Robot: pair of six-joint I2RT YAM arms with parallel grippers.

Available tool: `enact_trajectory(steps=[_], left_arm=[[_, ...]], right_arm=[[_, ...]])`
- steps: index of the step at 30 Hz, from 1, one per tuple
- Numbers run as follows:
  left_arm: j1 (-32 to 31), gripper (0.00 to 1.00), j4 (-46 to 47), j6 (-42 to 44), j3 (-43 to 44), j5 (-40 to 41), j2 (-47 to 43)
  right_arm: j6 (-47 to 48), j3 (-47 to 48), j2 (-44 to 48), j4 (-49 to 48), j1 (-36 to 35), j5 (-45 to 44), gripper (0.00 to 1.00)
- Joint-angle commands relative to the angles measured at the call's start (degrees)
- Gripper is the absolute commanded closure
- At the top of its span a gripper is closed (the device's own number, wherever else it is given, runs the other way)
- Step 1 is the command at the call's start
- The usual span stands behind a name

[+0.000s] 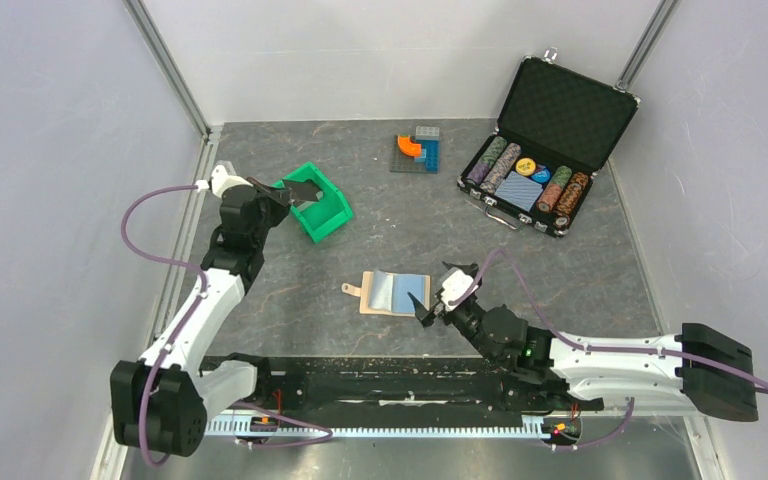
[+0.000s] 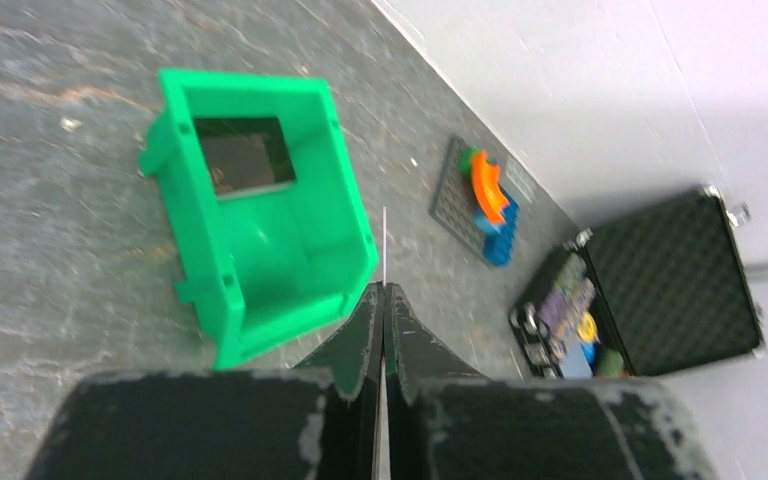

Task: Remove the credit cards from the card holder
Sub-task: Place the credit card in the storage box.

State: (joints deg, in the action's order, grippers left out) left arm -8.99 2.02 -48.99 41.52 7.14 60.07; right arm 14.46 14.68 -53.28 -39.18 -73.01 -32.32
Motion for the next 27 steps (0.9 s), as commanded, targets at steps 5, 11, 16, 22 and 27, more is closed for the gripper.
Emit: enact_trajectory(steps=[5,11,16,22,27], left_arm=[[0.4,0.98,5.5,2.7,5.0,15.0,8.3],[0.8,0.98,6.6,2.9,7.1,16.1,15.1],[0.8,0.98,11.3,3.0,7.2,16.2,19.5],[0.8,0.98,15.8,3.5,7.4,19.0,23.8],[0.8,0.98,18.9,2.7,7.8,20.6,25.8]], right_arm=[[-18.6,1.1,0.7,8.2,-0.3,-16.4,0.02],[-18.3,3.8,0.2,13.3,-0.3,-17.2,0.02],[-17.6,3.6,2.0,12.9,-0.3,-15.2,0.02],[-17.4,3.5,4.4,13.2,-0.3,-13.9,0.02],[-17.2,2.9,5.5,12.9,-0.3,-13.7,0.02]])
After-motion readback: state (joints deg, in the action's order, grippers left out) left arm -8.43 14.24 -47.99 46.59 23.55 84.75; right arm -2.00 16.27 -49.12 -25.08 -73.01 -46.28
